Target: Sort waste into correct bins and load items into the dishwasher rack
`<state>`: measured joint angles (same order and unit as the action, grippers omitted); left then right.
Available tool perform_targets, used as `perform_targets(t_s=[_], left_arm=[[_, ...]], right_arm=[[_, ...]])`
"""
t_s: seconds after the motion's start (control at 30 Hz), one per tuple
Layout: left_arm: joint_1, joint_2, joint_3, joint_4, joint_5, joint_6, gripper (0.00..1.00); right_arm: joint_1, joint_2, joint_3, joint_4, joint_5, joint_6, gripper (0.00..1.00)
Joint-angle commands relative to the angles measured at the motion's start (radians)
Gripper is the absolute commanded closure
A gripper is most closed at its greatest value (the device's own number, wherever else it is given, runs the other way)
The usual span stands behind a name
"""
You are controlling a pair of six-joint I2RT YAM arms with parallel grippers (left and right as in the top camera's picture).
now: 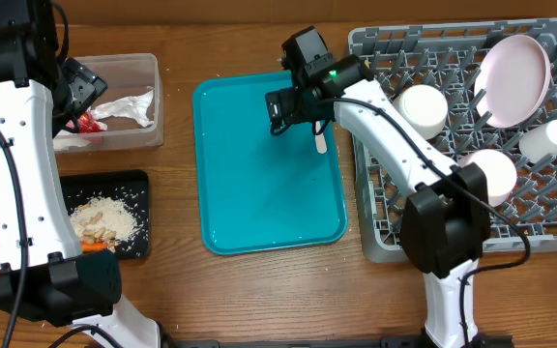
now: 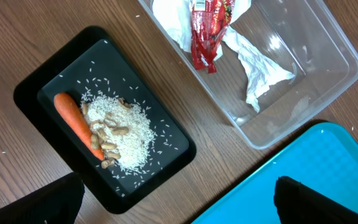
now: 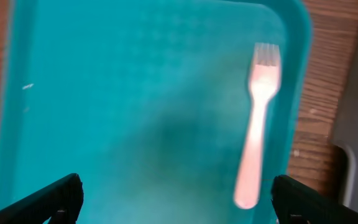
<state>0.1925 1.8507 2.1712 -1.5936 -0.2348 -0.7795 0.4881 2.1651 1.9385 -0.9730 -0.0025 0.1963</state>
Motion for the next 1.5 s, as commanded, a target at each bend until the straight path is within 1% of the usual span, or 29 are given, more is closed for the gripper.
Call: perform_targets(t_s=[0.0,0.27,0.53,0.67,0.77,0.83,0.87,0.9,0.93,1.0,1.1,1.13,1.17,1.2,1.3,1.47], left_arm=[[0.003,0.003,0.003,0.001,-0.003,-0.006,0.00],[0.003,0.003,0.003,0.001,-0.003,-0.006,0.00],[0.003,0.003,0.003,0.001,-0.003,-0.006,0.00],[0.003,0.003,0.003,0.001,-0.003,-0.006,0.00],[0.003,0.003,0.003,0.001,-0.003,-0.006,0.00],[0.003,0.003,0.003,0.001,-0.003,-0.006,0.00],[0.003,0.003,0.003,0.001,-0.003,-0.006,0.00],[0.003,0.003,0.003,0.001,-0.003,-0.006,0.00],[0.002,0.003,0.003,0.001,-0.003,-0.006,0.00],[-0.003,0.003,0.003,0.001,-0.003,-0.006,0.00],[-0.003,0.003,0.003,0.001,-0.003,-0.006,0.00],[-0.003,0.003,0.003,0.001,-0.003,-0.006,0.00],[-0.003,0.003,0.003,0.001,-0.003,-0.006,0.00],[-0.001,0.004,0.003,0.001,-0.003,-0.006,0.00],[0.004,0.004,0.003,0.001,-0.003,-0.006,0.00],[0.001,0.004,0.003,0.001,-0.003,-0.006,0.00]], right_arm=[[-0.015,0.085,-0.009,0.051,0.055,0.035,0.00],[-0.022,0.177,-0.009,0.076,0.054,0.013,0.00],[-0.024,0.219,-0.009,0.072,0.046,0.014,0.00],[-0.010,0.222,-0.010,0.051,0.000,0.019,0.14],[0.002,0.222,-0.011,0.032,-0.001,0.039,0.15],[0.010,0.222,-0.015,0.023,-0.015,0.040,0.20],[0.017,0.222,-0.015,0.013,-0.033,0.041,0.28],[0.022,0.222,-0.015,0.006,-0.042,0.041,0.33],[0.027,0.222,-0.015,0.000,-0.045,0.045,0.44],[0.035,0.222,-0.015,-0.010,-0.044,0.058,0.58],[0.044,0.222,-0.015,-0.027,-0.045,0.071,0.82],[0.046,0.222,-0.015,-0.032,-0.045,0.071,0.87],[0.047,0.222,-0.015,-0.034,-0.045,0.071,0.89],[0.048,0.222,-0.015,-0.041,-0.045,0.071,0.95],[0.047,0.221,-0.008,-0.060,-0.081,0.071,0.96],[0.028,0.219,0.064,-0.128,-0.182,0.066,0.96]])
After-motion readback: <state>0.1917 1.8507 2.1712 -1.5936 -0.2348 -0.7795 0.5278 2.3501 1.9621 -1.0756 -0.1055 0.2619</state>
